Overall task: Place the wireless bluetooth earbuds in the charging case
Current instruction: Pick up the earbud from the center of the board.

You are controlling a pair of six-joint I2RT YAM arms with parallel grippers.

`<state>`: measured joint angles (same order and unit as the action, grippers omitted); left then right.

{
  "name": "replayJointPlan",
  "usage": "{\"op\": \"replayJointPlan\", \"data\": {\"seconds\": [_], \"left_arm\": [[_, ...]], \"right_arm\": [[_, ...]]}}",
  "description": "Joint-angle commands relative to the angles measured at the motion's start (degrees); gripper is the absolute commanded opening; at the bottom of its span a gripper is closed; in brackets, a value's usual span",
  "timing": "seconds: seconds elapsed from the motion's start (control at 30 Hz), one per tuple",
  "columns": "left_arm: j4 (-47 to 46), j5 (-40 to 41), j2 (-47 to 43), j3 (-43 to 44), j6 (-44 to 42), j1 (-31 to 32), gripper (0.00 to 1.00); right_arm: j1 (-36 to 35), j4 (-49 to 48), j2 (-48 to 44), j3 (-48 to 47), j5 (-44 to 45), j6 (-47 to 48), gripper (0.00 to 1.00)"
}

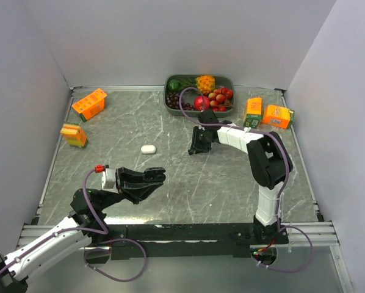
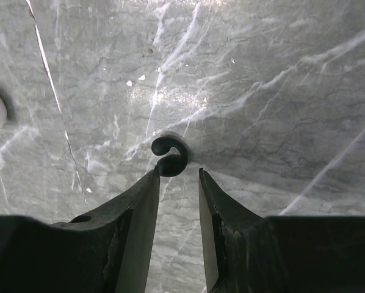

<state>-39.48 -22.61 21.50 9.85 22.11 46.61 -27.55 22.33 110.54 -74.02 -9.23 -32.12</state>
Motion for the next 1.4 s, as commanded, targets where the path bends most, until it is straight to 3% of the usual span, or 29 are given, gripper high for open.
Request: {"op": "replayJointPlan", "data": {"seconds": [0.0, 0.43, 0.73, 0.9, 1.37], "left_arm": [[-1.4, 0.3, 0.2, 0.8, -0.3, 0.3, 0.01], [-0.6, 0.6, -0.5, 0.8, -0.2, 0.3, 0.01], [-0.3, 0.6, -0.5, 1.0, -0.3, 0.5, 0.01], [-0.3, 0.6, -0.6, 1.0, -0.4, 0.6, 0.01], [-0.8, 0.3, 0.4, 1.2, -0.3, 0.7, 0.01]], "right_arm": [[0.3, -1.1, 1.3, -0.4, -1.4, -0.9, 0.4], [0.2, -1.0, 3.9, -1.1, -3.3, -1.3, 0.36], [0.3, -1.8, 3.0, -0.5, -3.3, -1.1, 0.18], [0.1, -2.1, 0.7, 0.4, -1.2, 0.4, 0.17], [-5.8, -2.5, -7.9, 5.6, 7.9, 8.7, 0.01]]}}
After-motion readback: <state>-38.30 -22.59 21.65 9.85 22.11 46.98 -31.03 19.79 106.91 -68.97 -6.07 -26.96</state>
